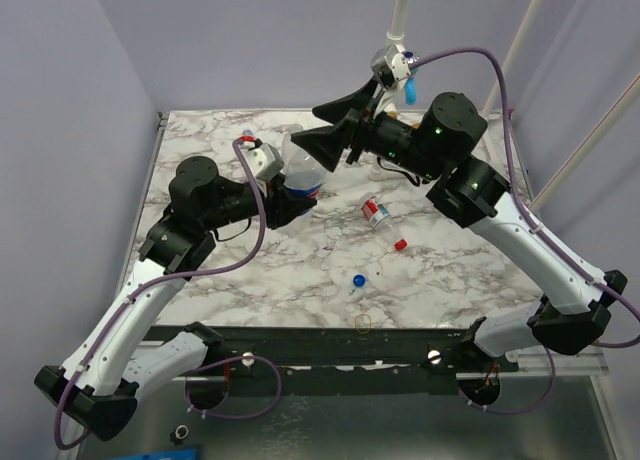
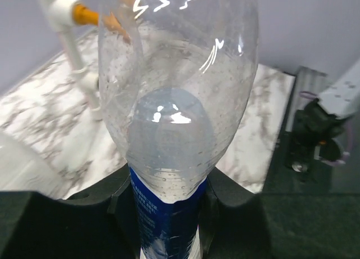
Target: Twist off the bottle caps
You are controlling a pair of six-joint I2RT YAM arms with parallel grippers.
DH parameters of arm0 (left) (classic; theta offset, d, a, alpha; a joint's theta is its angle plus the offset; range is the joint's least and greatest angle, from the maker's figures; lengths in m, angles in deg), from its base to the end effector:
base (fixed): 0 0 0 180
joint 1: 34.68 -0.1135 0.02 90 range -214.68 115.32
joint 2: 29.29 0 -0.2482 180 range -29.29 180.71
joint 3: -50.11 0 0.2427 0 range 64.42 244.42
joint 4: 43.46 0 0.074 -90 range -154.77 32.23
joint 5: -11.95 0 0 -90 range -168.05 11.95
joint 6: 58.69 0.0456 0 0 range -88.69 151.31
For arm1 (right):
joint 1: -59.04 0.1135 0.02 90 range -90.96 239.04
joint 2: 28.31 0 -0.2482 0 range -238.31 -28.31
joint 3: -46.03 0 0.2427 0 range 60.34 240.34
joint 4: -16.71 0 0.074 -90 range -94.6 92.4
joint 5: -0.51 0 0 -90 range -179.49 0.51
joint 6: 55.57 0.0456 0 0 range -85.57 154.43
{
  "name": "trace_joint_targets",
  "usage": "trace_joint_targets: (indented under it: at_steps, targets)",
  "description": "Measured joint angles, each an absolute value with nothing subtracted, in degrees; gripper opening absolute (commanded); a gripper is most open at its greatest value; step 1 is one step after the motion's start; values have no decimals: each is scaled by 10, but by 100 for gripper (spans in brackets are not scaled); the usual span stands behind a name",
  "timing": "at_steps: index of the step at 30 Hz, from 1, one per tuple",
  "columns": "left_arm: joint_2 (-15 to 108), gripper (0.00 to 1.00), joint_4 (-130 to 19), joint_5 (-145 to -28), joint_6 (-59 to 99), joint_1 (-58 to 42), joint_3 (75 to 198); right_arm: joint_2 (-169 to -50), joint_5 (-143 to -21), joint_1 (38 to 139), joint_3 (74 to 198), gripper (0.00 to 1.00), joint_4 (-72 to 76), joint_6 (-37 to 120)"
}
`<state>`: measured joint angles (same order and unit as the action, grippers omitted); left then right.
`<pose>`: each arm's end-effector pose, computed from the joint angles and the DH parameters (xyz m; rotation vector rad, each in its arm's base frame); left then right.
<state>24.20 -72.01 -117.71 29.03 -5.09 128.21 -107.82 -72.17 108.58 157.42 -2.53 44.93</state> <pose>0.1611 -0.1250 0.4066 0.9170 1.4528 -0.9819 0.1815 0.2337 0.5115 -0.7291 1.2481 1.0747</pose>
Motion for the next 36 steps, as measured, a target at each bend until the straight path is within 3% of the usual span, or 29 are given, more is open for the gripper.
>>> trace_joint_targets:
  at_steps: [9, 16, 21, 26, 30, 36]
  targets:
    - [243, 4, -733, -1034, 356, -52, 1273, -1142, -817, 1086, 1633, 59, -78, 493]
    - [245, 4, -735, -1003, 366, -53, 1270, -1155, -822, 1088, 1635, 18, -84, 519]
    - [245, 4, -733, -1000, 366, -53, 1267, -1152, -820, 1089, 1625, 3, -76, 520]
    - [244, 3, -733, -1029, 353, -53, 1266, -1135, -772, 1086, 1593, 2, -42, 504]
    - [237, 2, -736, -1127, 324, -54, 1267, -1088, -682, 1079, 1536, 19, 7, 476]
    - [240, 1, -733, -1294, 260, -51, 1294, -1029, -560, 1082, 1497, 21, 50, 450]
